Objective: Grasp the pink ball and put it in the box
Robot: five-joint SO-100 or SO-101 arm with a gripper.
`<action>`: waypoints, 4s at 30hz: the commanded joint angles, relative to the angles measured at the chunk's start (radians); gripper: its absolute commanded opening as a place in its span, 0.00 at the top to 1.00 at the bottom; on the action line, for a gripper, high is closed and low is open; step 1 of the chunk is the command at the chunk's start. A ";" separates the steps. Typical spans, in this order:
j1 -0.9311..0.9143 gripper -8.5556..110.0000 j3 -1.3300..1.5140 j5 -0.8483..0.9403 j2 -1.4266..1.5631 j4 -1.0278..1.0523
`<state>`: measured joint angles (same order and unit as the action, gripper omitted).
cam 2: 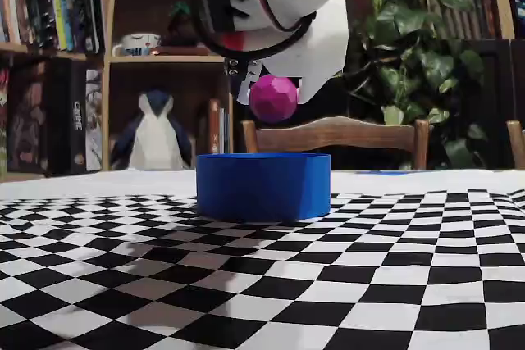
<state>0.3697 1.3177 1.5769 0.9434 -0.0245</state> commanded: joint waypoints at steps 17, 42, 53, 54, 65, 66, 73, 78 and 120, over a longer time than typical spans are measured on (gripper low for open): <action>-0.020 0.93 -0.149 0.008 -0.072 0.008; -0.009 0.93 -0.181 0.008 -0.114 0.008; -0.003 0.93 -0.184 0.008 -0.118 0.008; -0.002 0.93 -0.184 0.008 -0.118 0.008; 0.000 0.93 -0.184 0.008 -0.120 0.008; 0.000 0.93 -0.184 0.008 -0.120 0.008; 0.000 0.93 -0.184 0.008 -0.120 0.008; 0.000 0.93 -0.184 0.008 -0.118 0.008; -0.071 0.81 0.252 -0.644 0.402 -0.002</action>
<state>0.3313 1.4742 1.0554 1.1658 -0.0184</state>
